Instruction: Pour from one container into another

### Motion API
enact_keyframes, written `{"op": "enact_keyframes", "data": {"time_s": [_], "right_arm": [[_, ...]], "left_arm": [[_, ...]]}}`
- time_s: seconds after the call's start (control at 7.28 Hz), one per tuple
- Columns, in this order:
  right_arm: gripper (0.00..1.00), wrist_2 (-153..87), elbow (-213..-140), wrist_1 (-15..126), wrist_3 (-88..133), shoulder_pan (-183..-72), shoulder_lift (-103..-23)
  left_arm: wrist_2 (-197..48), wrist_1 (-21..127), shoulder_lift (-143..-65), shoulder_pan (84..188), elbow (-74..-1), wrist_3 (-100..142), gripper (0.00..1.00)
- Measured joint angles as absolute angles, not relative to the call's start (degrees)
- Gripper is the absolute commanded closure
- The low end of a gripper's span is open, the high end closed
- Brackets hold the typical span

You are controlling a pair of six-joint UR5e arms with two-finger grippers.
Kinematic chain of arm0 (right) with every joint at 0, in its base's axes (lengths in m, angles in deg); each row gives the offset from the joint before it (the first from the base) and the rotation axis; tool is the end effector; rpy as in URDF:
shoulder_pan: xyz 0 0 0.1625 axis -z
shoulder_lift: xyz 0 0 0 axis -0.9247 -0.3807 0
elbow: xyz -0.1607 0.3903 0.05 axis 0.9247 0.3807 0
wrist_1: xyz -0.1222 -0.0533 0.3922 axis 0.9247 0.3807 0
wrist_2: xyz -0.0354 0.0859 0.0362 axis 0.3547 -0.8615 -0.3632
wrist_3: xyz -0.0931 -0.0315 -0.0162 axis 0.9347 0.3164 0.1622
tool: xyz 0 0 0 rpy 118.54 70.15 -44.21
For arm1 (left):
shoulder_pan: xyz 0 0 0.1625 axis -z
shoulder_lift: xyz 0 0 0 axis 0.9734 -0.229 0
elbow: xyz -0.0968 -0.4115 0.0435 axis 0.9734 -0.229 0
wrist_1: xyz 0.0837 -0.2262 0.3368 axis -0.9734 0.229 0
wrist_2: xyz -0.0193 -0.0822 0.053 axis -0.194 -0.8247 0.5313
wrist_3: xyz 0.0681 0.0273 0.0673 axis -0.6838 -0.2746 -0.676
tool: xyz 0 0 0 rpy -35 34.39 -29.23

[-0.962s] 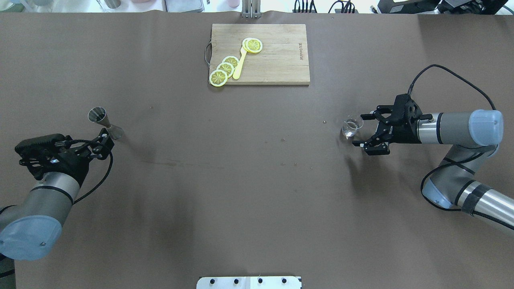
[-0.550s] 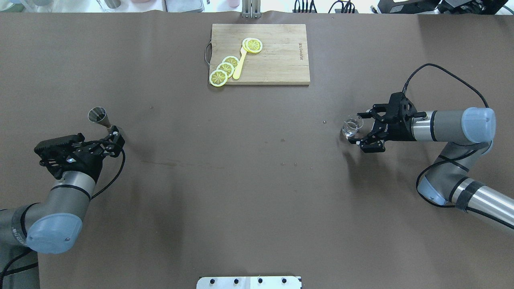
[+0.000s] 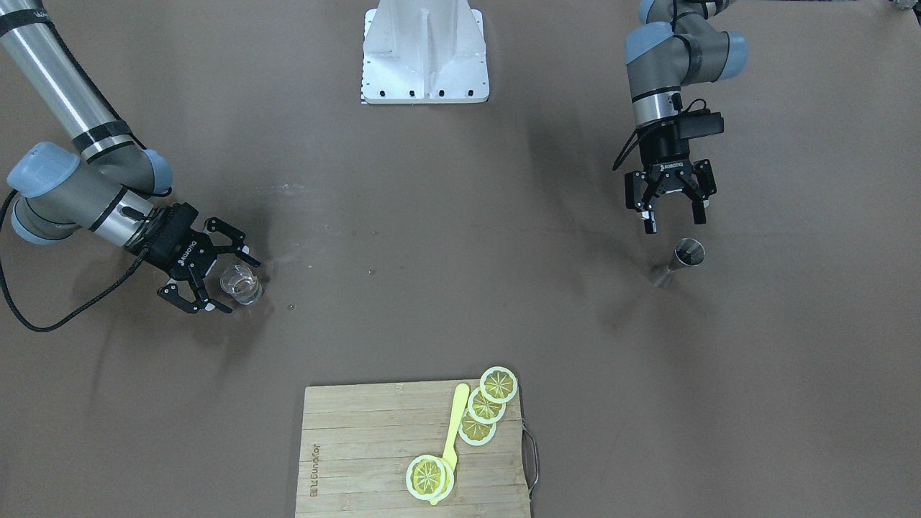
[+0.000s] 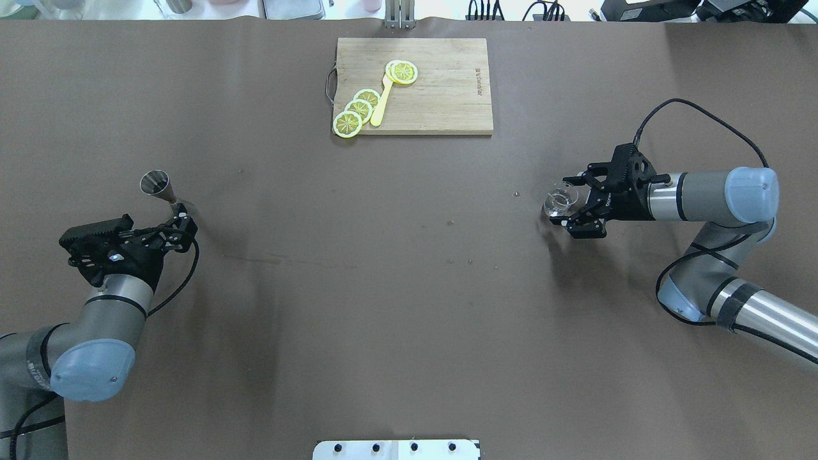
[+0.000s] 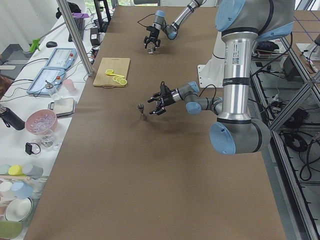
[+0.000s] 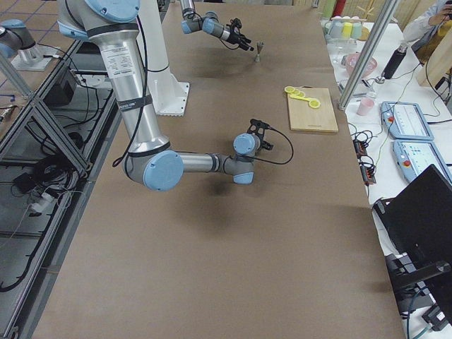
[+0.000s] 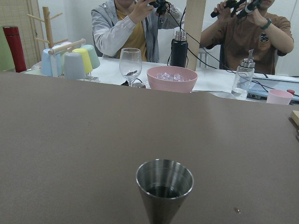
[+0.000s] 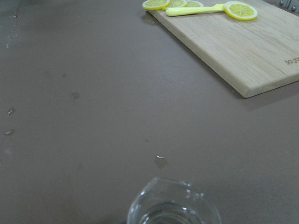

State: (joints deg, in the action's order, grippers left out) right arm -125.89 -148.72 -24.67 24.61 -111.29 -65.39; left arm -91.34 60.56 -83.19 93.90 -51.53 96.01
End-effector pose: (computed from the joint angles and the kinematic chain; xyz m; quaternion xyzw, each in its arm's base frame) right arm -0.3826 -0.4895 0.5210 0.4943 -0.4795 -0.3416 0.6396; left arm 0.4030 -0.3454 0.4618 0.4484 0.2977 -0.2946 0.7897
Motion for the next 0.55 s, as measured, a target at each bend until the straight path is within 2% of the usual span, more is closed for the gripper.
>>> {"op": "enact_keyframes", "data": {"time_s": [0.55], "right_arm": [[0.12, -125.61, -147.37, -24.64, 24.68, -111.23, -64.67]], "left_arm": [[-89.92, 67.98, -83.94, 93.94, -47.43, 95.84, 0.02]]}}
